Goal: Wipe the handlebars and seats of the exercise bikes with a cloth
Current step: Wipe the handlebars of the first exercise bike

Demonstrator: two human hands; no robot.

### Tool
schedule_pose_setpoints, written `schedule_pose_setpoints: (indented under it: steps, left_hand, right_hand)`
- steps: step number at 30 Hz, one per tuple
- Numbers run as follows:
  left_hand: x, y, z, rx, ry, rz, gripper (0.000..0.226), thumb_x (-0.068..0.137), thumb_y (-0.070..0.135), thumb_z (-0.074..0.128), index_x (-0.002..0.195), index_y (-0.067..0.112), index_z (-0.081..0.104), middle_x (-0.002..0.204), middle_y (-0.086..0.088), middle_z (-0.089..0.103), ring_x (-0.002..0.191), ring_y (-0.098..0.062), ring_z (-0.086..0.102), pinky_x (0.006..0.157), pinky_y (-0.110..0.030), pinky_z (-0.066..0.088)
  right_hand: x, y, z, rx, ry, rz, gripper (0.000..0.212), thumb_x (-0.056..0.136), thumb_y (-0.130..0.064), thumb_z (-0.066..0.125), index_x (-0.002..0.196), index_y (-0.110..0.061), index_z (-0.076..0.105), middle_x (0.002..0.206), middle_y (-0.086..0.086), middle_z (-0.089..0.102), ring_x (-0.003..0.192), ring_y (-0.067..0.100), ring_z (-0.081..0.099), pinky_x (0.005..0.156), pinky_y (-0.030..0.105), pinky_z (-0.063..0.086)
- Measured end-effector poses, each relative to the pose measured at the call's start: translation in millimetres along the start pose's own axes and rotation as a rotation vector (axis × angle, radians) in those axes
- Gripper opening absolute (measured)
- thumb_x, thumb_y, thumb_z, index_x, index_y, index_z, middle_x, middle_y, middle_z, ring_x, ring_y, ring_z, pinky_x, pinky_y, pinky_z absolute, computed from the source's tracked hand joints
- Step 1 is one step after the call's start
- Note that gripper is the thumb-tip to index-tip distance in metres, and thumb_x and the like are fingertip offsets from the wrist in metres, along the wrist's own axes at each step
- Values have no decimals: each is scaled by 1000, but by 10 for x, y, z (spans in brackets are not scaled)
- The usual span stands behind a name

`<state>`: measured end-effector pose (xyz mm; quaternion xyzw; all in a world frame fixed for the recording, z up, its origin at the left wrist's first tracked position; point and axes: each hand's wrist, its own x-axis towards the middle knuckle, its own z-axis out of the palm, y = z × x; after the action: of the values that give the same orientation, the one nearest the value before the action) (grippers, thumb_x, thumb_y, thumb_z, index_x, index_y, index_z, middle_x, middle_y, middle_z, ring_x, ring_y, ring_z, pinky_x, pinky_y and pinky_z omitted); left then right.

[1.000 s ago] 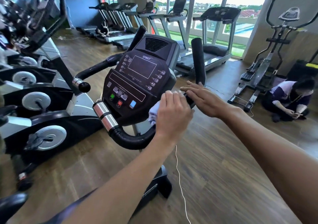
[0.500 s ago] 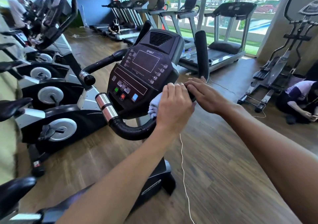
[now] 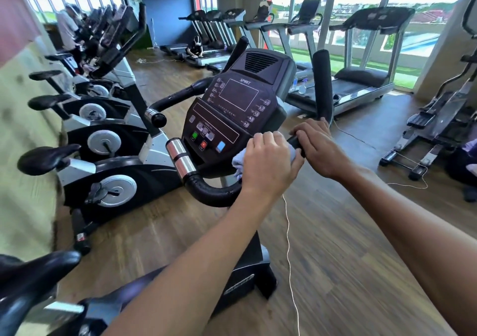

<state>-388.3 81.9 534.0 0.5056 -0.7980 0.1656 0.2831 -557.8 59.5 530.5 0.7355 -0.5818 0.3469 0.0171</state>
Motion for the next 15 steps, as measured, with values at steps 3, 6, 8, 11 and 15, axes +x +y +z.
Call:
schedule_pose_setpoints:
  steps: [3, 6, 8, 11, 15]
  left_hand:
    - [-332, -194, 1, 86, 60, 128, 56, 94, 44, 49, 117, -4, 65, 105, -18, 65, 104, -37, 60, 94, -43, 47]
    - [-436, -244, -79, 73, -1, 134, 69, 94, 48, 46, 133, -8, 59, 132, -26, 62, 127, -42, 54, 109, -48, 41]
    - [-359, -129, -182, -31, -78, 46, 77, 96, 54, 33, 136, -6, 59, 143, -25, 56, 138, -38, 47, 116, -49, 34]
    - [-231, -72, -299, -125, -189, -29, 79, 98, 49, 13, 145, 0, 52, 160, -22, 38, 153, -29, 26, 125, -49, 17]
    - [-306, -115, -252, 15, -150, -107, 75, 96, 43, 17, 151, -1, 43, 159, -27, 36, 148, -38, 33, 119, -52, 29]
  right_hand:
    - [-1, 10, 13, 13, 23, 5, 54, 99, -43, 20, 109, -12, 64, 105, 3, 57, 110, 18, 43, 115, 38, 22]
    - [16, -9, 56, 21, 38, 31, 54, 98, -41, 20, 108, -10, 64, 106, 5, 58, 111, 21, 44, 111, 26, 15]
    - [19, -14, 78, 20, 55, 36, 55, 98, -42, 20, 107, -10, 63, 106, 6, 58, 111, 21, 44, 112, 26, 14]
    - [13, -5, 79, 19, 72, 21, 56, 98, -43, 19, 107, -10, 63, 105, 6, 58, 110, 21, 45, 114, 28, 12]
    - [7, -21, 82, 18, 105, 2, 56, 98, -40, 20, 106, -8, 65, 103, 2, 58, 109, 18, 45, 118, 44, 17]
